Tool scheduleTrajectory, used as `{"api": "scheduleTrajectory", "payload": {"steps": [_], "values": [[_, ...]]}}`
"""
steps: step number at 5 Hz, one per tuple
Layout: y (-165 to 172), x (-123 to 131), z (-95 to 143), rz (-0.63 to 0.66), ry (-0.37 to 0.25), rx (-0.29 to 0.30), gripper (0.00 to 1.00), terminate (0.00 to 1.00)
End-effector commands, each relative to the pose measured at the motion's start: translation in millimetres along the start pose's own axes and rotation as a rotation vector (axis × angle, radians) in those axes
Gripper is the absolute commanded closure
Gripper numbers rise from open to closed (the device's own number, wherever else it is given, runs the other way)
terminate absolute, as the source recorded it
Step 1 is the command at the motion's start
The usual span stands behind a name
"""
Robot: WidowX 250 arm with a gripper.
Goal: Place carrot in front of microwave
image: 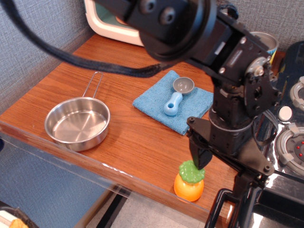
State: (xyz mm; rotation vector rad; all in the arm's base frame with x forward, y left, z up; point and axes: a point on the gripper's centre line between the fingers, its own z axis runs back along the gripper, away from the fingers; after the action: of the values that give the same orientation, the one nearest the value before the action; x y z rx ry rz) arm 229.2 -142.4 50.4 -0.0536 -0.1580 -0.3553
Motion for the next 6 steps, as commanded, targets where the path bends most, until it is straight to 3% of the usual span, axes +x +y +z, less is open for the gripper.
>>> {"api": "scheduleTrajectory", "payload": {"steps": [1,4,5,6], "values": [[8,-10,7,0.016,0.002,-0.006,0.0,0.0],[23,-16,42,0.022,-0.095,0.004,0.0,0.0],[54,-23,52,0.122,-0.104,0.046,0.0,0.0],[81,-32,45,0.213,-0.066,0.056,0.0,0.0]]}}
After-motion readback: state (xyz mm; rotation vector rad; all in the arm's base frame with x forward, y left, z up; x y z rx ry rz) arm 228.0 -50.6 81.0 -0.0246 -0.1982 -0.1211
